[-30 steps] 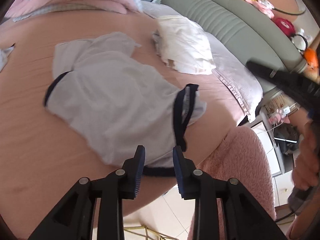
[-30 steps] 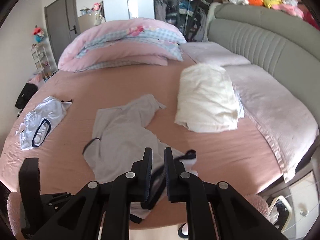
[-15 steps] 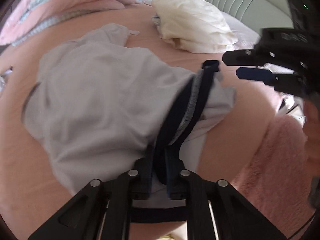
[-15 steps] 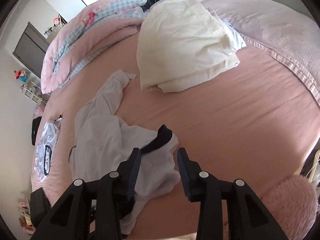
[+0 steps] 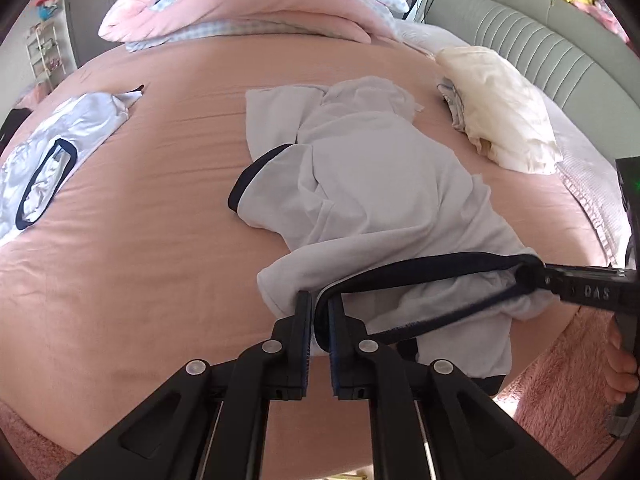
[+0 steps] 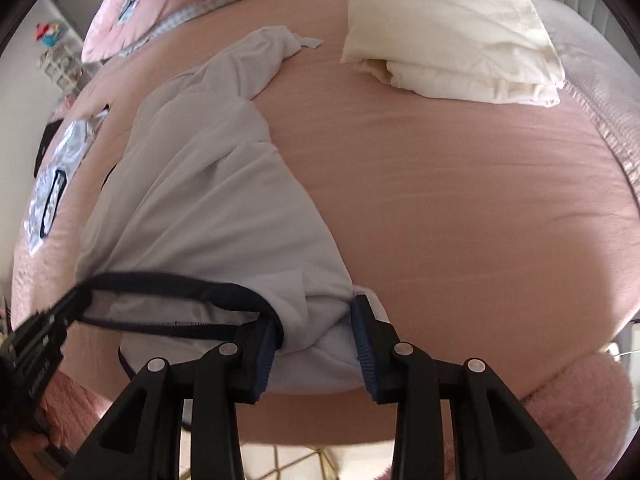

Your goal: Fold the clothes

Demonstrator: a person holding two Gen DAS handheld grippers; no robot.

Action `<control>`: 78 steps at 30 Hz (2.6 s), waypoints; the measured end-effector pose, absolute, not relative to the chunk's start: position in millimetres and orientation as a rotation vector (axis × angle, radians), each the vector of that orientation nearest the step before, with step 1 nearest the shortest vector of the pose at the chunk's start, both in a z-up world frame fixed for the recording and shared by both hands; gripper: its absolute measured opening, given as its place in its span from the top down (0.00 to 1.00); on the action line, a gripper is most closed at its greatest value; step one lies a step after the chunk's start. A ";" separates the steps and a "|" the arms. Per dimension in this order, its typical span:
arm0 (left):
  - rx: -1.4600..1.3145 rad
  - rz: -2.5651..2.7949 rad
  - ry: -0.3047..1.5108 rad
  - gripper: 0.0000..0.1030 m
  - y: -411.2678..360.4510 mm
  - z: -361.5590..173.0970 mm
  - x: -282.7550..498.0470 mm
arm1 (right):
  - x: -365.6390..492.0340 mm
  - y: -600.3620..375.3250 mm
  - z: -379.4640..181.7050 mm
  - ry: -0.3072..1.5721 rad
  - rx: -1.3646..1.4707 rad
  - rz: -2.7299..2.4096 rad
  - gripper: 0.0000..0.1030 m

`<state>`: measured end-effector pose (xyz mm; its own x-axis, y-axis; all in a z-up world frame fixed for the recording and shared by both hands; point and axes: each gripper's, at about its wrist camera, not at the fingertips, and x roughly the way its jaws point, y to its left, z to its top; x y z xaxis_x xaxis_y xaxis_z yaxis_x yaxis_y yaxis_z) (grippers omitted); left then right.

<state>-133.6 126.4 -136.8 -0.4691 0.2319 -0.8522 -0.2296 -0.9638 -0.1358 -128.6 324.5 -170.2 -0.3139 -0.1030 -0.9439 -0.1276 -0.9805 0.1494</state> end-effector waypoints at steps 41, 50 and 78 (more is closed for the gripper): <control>-1.360 2.598 0.206 0.92 146.2 -149.4 -124.4 | -79.4 286.1 -166.5 0.197 -1.702 2.532 0.79; -1.395 2.527 0.028 0.83 133.5 -165.0 -134.2 | -76.6 278.5 -176.3 0.127 -1.831 2.590 0.92; -0.404 2.555 -0.275 0.97 1.0 230.1 -61.1 | -19.0 221.1 250.5 0.069 -0.403 3.285 0.94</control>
